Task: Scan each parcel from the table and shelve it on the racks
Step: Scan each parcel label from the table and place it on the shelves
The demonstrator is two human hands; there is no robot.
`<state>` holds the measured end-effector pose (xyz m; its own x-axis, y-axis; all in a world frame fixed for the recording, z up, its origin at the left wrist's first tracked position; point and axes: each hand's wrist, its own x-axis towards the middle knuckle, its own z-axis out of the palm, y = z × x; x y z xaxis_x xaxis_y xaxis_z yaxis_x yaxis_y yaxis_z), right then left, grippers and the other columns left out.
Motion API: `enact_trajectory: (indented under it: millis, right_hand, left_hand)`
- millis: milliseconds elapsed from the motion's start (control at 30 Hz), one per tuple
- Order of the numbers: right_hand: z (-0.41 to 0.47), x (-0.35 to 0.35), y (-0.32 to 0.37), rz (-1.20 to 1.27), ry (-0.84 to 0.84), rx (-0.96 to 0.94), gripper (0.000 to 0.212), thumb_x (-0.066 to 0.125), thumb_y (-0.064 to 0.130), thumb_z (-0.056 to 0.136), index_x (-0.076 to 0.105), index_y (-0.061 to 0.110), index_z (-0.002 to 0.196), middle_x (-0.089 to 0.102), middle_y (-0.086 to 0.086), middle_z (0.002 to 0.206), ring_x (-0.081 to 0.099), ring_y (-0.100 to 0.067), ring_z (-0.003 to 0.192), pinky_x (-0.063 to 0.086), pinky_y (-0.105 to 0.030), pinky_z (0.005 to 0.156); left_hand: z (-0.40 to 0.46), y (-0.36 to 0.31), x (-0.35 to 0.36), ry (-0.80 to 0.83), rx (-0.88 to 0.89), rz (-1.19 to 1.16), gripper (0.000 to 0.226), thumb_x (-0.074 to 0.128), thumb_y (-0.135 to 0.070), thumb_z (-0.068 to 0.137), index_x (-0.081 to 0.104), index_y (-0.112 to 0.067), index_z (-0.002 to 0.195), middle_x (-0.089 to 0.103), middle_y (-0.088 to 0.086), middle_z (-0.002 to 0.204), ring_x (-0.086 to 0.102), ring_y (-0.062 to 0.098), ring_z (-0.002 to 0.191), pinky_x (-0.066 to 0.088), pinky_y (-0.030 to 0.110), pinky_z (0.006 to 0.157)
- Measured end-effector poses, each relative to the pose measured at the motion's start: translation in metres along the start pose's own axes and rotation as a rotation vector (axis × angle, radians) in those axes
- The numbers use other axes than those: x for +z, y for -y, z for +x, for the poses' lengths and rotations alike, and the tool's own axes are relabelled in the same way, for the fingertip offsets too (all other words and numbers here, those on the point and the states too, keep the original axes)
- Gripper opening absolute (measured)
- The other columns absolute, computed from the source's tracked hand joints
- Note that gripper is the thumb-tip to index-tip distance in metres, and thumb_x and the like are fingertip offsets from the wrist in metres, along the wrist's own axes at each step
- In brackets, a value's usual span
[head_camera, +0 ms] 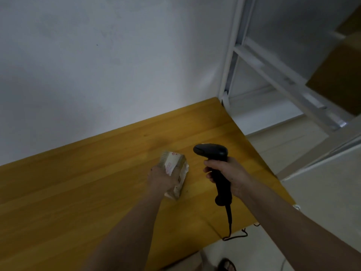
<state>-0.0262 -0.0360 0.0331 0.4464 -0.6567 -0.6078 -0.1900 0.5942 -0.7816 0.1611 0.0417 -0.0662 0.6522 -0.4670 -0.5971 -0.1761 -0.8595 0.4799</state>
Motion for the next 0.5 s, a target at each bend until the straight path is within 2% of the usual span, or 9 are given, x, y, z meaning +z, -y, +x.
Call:
enact_trajectory:
  millis: [33, 67, 200, 267, 367, 433, 500]
  right_hand:
    - [-0.002, -0.002, 0.000, 0.002, -0.005, -0.007, 0.018, 0.071, 0.007, 0.085, 0.065, 0.001, 0.101, 0.068, -0.011, 0.072, 0.061, -0.020, 0.059, 0.050, -0.030, 0.056]
    - [-0.005, -0.004, 0.001, 0.007, -0.011, -0.016, 0.016, 0.071, 0.007, 0.084, 0.066, 0.001, 0.099, 0.068, -0.011, 0.071, 0.060, -0.020, 0.059, 0.050, -0.030, 0.057]
    - [-0.019, -0.010, 0.005, 0.004, -0.004, -0.080, 0.013, 0.070, 0.008, 0.084, 0.067, 0.005, 0.097, 0.068, -0.009, 0.068, 0.059, -0.019, 0.058, 0.049, -0.029, 0.056]
    - [-0.028, -0.013, 0.007, -0.029, 0.016, -0.131, 0.015, 0.071, 0.012, 0.085, 0.067, 0.011, 0.099, 0.068, -0.008, 0.068, 0.059, -0.019, 0.057, 0.049, -0.028, 0.055]
    - [-0.042, -0.015, 0.013, -0.111, 0.016, -0.224, 0.012, 0.071, 0.017, 0.086, 0.067, 0.016, 0.097, 0.068, -0.005, 0.066, 0.062, -0.016, 0.056, 0.050, -0.024, 0.053]
    - [-0.049, -0.015, 0.018, -0.167, 0.006, -0.288, 0.009, 0.071, 0.019, 0.086, 0.068, 0.017, 0.094, 0.069, -0.001, 0.063, 0.063, -0.012, 0.054, 0.050, -0.019, 0.051]
    - [-0.057, -0.014, 0.023, -0.213, 0.013, -0.350, 0.006, 0.070, 0.019, 0.086, 0.068, 0.016, 0.091, 0.069, 0.001, 0.062, 0.063, -0.009, 0.054, 0.050, -0.017, 0.051]
  left_hand:
    - [-0.003, -0.002, -0.002, 0.060, 0.010, -0.191, 0.045, 0.088, -0.015, 0.065, 0.057, -0.013, 0.098, 0.060, 0.007, 0.107, 0.061, 0.016, 0.085, 0.053, 0.032, 0.076]
    - [-0.007, -0.004, -0.004, 0.130, 0.004, -0.368, 0.039, 0.087, -0.009, 0.066, 0.059, -0.014, 0.092, 0.065, 0.005, 0.100, 0.062, 0.014, 0.076, 0.054, 0.030, 0.070]
    - [-0.021, -0.014, -0.016, 0.312, 0.023, -0.747, 0.051, 0.082, 0.008, 0.064, 0.061, -0.009, 0.108, 0.071, 0.010, 0.110, 0.068, 0.024, 0.092, 0.057, 0.033, 0.068]
    - [-0.026, -0.020, -0.026, 0.352, 0.063, -0.854, 0.062, 0.079, 0.011, 0.063, 0.058, -0.008, 0.118, 0.070, 0.008, 0.114, 0.067, 0.023, 0.098, 0.057, 0.032, 0.069]
    - [-0.033, -0.029, -0.041, 0.379, 0.121, -0.937, 0.070, 0.076, 0.015, 0.063, 0.054, -0.008, 0.125, 0.065, 0.011, 0.122, 0.064, 0.029, 0.108, 0.057, 0.043, 0.081]
    - [-0.037, -0.034, -0.050, 0.382, 0.141, -0.970, 0.070, 0.075, 0.016, 0.063, 0.053, -0.009, 0.124, 0.063, 0.011, 0.126, 0.063, 0.030, 0.109, 0.058, 0.042, 0.074]
    - [-0.041, -0.038, -0.057, 0.374, 0.170, -0.962, 0.071, 0.073, 0.018, 0.066, 0.052, -0.009, 0.128, 0.060, 0.010, 0.129, 0.061, 0.031, 0.112, 0.056, 0.043, 0.076]
